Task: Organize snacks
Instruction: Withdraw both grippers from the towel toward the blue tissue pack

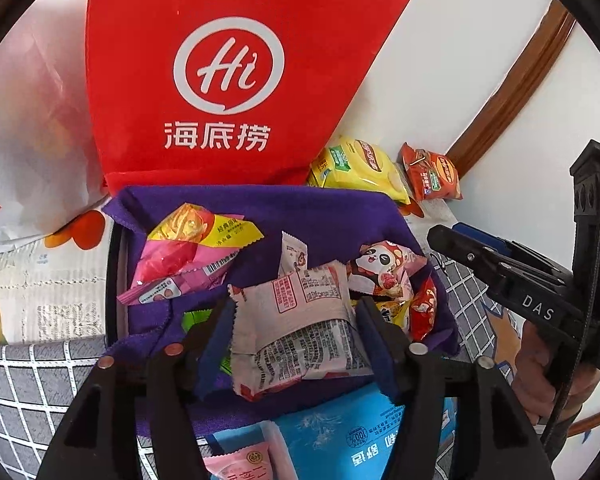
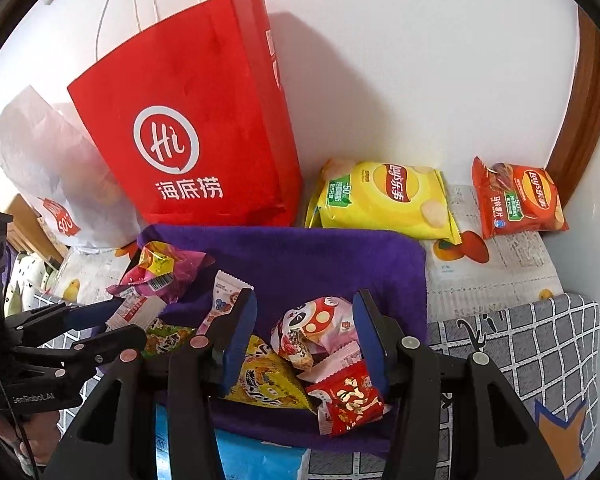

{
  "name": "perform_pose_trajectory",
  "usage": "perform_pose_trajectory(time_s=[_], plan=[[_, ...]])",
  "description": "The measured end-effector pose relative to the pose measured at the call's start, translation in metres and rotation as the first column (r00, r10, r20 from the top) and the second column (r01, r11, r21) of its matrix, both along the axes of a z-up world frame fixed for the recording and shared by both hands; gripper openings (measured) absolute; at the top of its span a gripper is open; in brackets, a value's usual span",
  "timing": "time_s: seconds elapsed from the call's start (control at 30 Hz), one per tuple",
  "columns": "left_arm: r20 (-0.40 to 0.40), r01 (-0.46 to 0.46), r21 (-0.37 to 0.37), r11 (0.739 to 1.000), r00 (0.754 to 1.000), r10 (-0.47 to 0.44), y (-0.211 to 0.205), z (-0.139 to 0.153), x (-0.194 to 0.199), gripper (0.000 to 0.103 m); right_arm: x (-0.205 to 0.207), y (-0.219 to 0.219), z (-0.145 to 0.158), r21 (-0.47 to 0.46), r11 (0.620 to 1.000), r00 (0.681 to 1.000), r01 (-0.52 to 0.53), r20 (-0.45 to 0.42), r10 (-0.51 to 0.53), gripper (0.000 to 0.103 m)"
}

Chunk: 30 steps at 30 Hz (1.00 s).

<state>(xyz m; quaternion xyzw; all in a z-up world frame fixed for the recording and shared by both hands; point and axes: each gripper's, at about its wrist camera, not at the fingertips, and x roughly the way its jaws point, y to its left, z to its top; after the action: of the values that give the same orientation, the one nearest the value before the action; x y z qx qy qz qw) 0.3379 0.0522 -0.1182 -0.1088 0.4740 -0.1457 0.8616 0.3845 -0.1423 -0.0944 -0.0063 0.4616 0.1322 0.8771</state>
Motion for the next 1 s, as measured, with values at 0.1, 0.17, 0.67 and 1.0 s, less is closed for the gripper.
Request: perform_pose_trajectory(time_s=[0.1, 0.17, 0.67, 1.0], plan=[[0.012, -0.003, 0.005, 1.000, 1.000, 0.003, 0.001, 0.005, -0.001, 0.066, -0.002, -0.001, 0.003, 0.009, 1.000, 1.000, 0.004, 0.010, -0.004, 0.050], [0.019, -0.003, -0.001, 1.000, 1.000, 0.003, 0.003, 0.008, -0.002, 0.070, -0.003, -0.001, 0.005, 0.012, 1.000, 1.000, 0.006, 0.017, -0.006, 0.050], [0.048, 0.000, -0.036, 0.999, 0.999, 0.001, 0.009, 0.033, -0.015, 0.071, -0.028, -0.006, 0.029, 0.040, 0.998, 0.997, 0.044, 0.056, -0.046, 0.050], [0.072, 0.037, -0.026, 0.999, 0.997, -0.036, 0.001, 0.051, -0.031, 0.071, -0.064, -0.025, 0.035, 0.037, 0.995, 0.994, 0.094, 0.049, -0.096, 0.050]])
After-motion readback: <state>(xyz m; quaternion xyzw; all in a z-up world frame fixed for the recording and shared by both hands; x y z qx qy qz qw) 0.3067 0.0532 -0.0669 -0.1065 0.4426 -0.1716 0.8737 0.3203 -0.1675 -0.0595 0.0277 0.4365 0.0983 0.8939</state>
